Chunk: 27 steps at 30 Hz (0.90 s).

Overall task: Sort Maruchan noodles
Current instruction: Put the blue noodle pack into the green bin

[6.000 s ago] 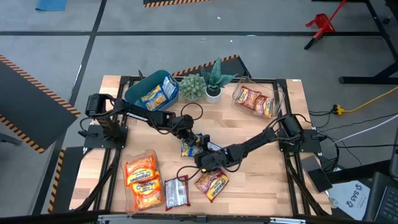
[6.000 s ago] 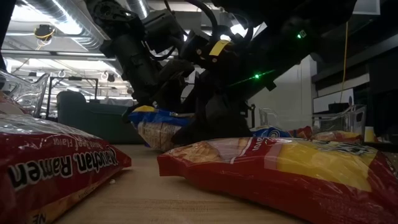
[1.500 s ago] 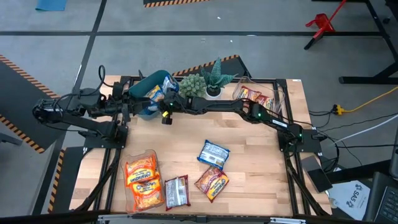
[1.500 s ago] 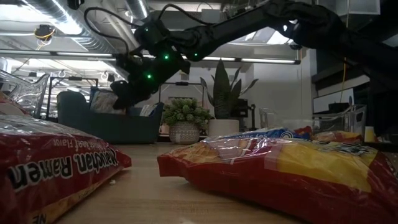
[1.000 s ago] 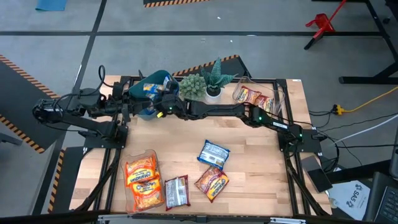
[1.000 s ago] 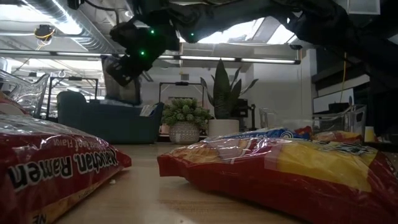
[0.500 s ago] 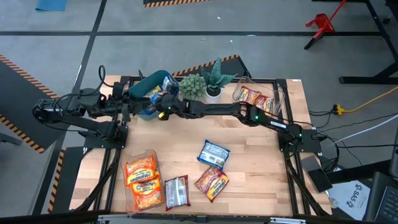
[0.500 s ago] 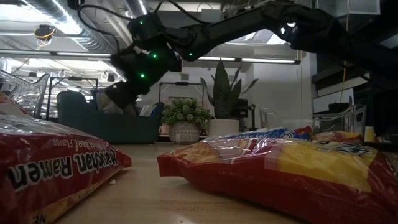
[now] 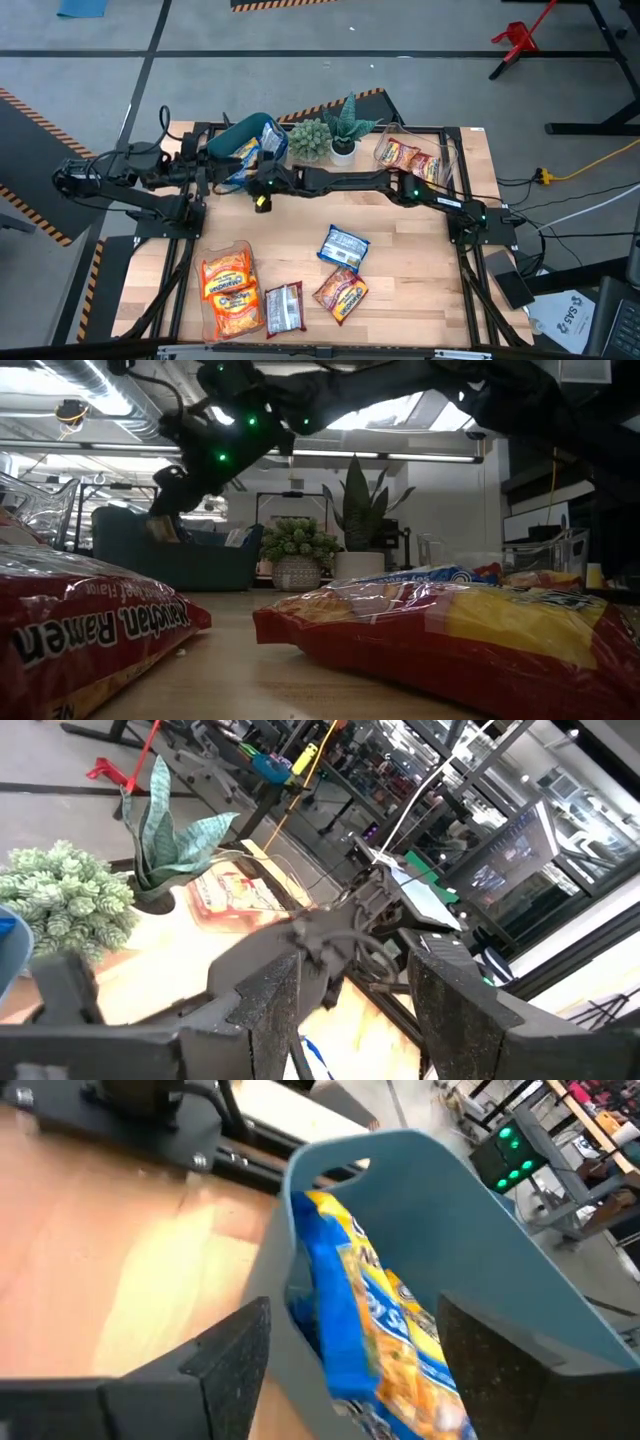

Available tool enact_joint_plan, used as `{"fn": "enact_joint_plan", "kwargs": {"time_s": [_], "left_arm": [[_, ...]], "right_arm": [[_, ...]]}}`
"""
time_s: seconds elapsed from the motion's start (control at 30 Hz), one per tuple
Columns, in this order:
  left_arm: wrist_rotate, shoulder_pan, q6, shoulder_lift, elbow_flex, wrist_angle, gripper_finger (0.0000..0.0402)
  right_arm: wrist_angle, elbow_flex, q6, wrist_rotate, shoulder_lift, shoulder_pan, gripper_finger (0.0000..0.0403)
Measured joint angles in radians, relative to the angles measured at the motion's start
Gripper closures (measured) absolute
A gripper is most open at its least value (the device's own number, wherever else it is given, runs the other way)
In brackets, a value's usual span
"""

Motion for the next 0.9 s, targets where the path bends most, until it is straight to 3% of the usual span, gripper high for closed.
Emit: {"fn": "enact_joint_plan", "kwargs": {"time_s": [0.17, 0.27, 0.5, 0.57, 0.73, 0.9], "left_arm": [[0.000, -0.010, 0.000, 0.000, 0.000, -0.002, 0.0219], [0.000, -0.017, 0.000, 0.000, 0.000, -0.003, 0.0219], [-0.015, -0.018, 0.000, 0.000, 0.000, -0.003, 0.0219], [-0.017, -0.018, 0.000, 0.000, 0.000, -0.003, 0.0219], [-0.027, -0.018, 0.000, 0.000, 0.000, -0.002, 0.0219], [-0.028, -0.018, -0.002, 0.000, 0.000, -0.001, 0.0219]], "right_arm": [[-0.087, 0.000, -0.014, 0.054, -0.039, 0.000, 0.0150], [-0.154, 0.000, -0.017, 0.085, -0.059, -0.006, 0.0186], [-0.177, 0.000, 0.109, -0.008, -0.049, -0.021, 0.0359], [-0.149, -0.002, 0.142, -0.025, -0.033, -0.022, 0.0390], [-0.042, -0.002, 0.191, -0.027, 0.005, -0.022, 0.0371], [-0.009, -0.001, 0.204, -0.060, 0.040, -0.021, 0.0391]]}}
